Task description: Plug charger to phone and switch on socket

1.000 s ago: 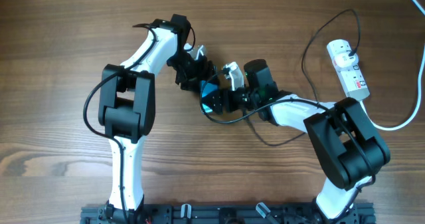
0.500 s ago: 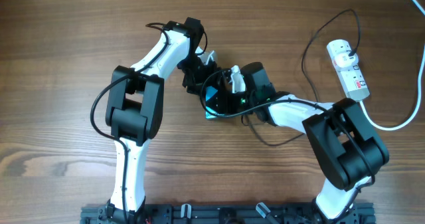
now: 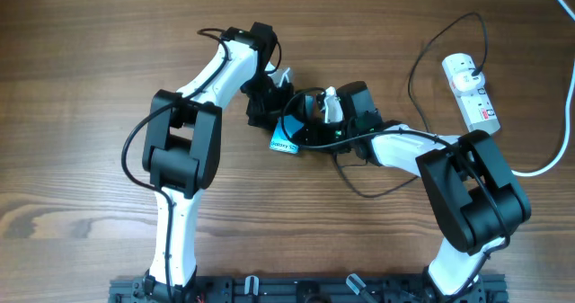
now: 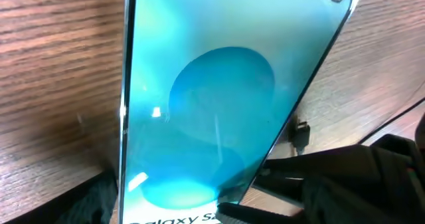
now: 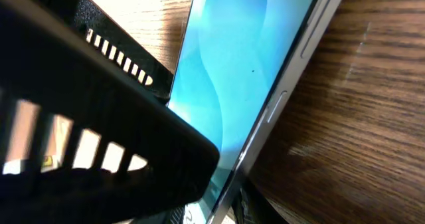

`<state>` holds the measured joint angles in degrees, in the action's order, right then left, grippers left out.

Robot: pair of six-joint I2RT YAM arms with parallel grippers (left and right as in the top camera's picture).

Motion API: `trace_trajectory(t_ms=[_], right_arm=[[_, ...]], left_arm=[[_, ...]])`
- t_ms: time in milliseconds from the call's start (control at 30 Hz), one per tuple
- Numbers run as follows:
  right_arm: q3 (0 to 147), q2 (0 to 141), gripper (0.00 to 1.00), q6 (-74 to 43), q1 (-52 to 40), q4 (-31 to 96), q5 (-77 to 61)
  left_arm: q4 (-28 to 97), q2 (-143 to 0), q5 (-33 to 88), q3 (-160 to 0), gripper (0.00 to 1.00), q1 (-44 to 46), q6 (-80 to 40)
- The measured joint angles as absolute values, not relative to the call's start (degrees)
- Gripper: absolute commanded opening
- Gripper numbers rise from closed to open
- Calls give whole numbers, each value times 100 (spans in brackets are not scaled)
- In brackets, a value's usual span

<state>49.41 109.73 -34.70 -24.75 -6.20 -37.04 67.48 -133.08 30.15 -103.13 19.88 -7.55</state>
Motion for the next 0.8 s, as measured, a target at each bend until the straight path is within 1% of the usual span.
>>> trace_trajectory(t_ms=[133,200,233,433,533,567,600,633,667,800], right_arm=[[4932,10973,27,-3472,-2473,-810,-3701],[4928,10973,16,-3470,-2475,-1000,-3704],[4925,10973,14,-3468,-2475,-1041,-3708],[4908,10973,15,-3485,-2480,-1308,-3730],[4893,10978,10,-3500,-2515,-1555,-3741],[4893,10980,6,-3496,-2532,-1570,-3730],[4893,10978,4,-3511,-2561,-1579,-3701],[4893,10978,4,-3540,-2593,-1581,-3660],[4893,10978,4,-3566,-2611,-1579,-3640],[4888,10991,4,-3599,-2591,-1750,-3798]], left_arm=[[6748,-13305,3026,-10313,91,1988,-755],[6737,-13305,3026,-10313,92,1988,-762],[6722,-13305,3028,-10313,92,1988,-768],[6657,-13294,3004,-10313,91,1977,-786],[6573,-13284,2985,-10315,91,1953,-801],[6573,-13284,2982,-10315,93,1949,-799],[6573,-13284,2965,-10315,99,1949,-797],[6578,-13279,2954,-10315,99,1949,-797],[6580,-13273,2947,-10322,99,1944,-801],[6619,-13264,2963,-10331,94,1903,-777]])
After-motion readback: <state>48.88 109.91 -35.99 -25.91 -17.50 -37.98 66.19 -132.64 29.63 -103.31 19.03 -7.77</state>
